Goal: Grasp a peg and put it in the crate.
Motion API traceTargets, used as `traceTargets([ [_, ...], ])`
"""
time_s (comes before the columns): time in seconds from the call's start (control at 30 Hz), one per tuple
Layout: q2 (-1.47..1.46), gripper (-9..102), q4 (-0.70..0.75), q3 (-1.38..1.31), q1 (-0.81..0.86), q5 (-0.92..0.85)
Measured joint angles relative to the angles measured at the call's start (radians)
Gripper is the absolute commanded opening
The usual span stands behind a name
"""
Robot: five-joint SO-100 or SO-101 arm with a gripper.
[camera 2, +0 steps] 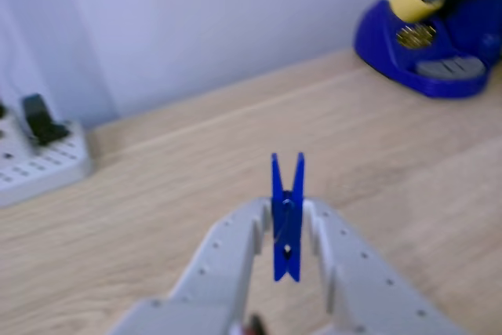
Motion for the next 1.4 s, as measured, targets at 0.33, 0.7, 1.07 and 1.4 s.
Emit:
traceTargets([
  [0.33, -0.025, -1, 0.014, 0.0, 0.023, 0.0],
  [0.7, -0.025, -1, 0.167, 0.0, 0.034, 0.0],
  [1.07, -0.025, 5, 0.183, 0.0, 0.071, 0.0],
  [1.4, -0.025, 13, 0.183, 0.0, 0.071, 0.0],
])
